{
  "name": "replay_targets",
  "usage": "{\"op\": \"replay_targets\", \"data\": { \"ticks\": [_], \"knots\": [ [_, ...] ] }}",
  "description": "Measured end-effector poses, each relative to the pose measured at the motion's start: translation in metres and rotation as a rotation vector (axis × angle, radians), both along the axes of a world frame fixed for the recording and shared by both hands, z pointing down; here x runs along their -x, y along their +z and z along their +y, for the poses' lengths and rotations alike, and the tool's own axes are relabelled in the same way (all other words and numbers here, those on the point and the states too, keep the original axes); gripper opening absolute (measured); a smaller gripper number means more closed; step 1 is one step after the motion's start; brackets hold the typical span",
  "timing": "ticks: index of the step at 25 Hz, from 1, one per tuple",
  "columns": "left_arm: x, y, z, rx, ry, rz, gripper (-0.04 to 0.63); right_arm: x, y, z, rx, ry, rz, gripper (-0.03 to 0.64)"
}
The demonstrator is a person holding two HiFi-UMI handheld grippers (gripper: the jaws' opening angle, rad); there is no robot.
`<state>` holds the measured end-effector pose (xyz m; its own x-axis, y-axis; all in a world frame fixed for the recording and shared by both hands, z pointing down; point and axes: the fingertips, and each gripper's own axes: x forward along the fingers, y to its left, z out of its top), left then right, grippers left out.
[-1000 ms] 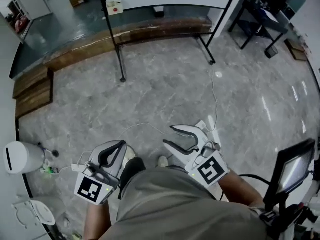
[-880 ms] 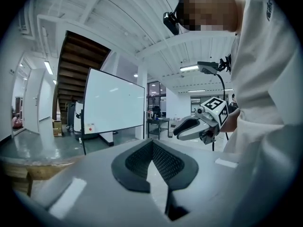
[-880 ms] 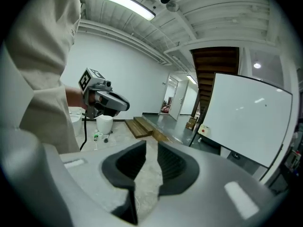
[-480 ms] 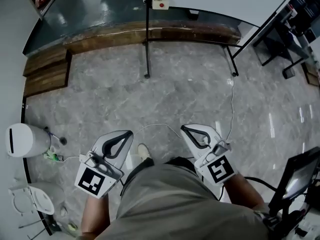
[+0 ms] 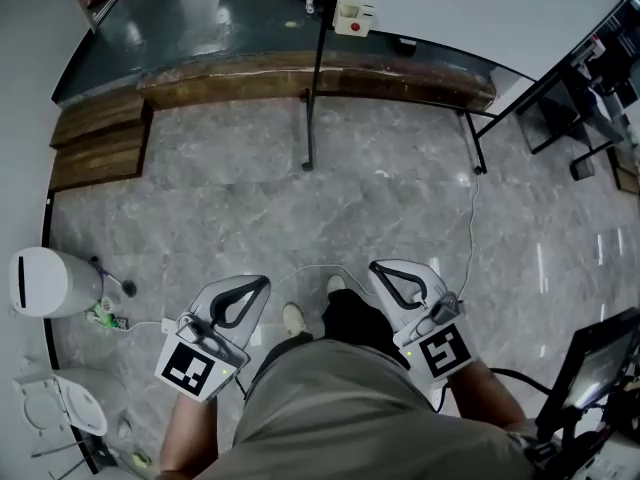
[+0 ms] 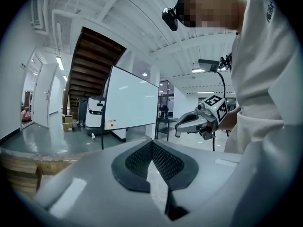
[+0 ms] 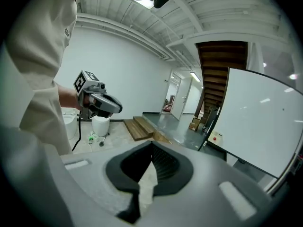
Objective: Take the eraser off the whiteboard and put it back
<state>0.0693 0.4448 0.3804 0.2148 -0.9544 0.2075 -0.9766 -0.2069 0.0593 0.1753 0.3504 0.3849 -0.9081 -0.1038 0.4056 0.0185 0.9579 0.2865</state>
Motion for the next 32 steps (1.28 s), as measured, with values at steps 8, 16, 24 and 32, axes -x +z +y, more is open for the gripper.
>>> {"op": "replay_targets", "data": {
  "ticks": [8, 16, 24, 32],
  "knots": [
    [0.024, 0.0, -0.105, 0.017, 0.052, -0.005, 0.005, 0.028, 0.01, -0.091, 0.051, 0.025, -0.011, 0.002],
    [0.05, -0.024, -0.211, 0.013, 0.086, -0.062, 0.005, 0.053, 0.005, -0.185, 0.066, 0.066, -0.065, 0.002],
    [0.064, -0.024, -0.3, 0.027, 0.095, -0.071, 0.005, 0.068, 0.018, -0.269, 0.094, 0.081, -0.064, 0.003],
    [0.1, -0.008, -0.351, 0.051, 0.133, -0.051, 0.005, 0.101, 0.029, -0.315, 0.113, 0.116, -0.043, 0.003]
  ]
}}
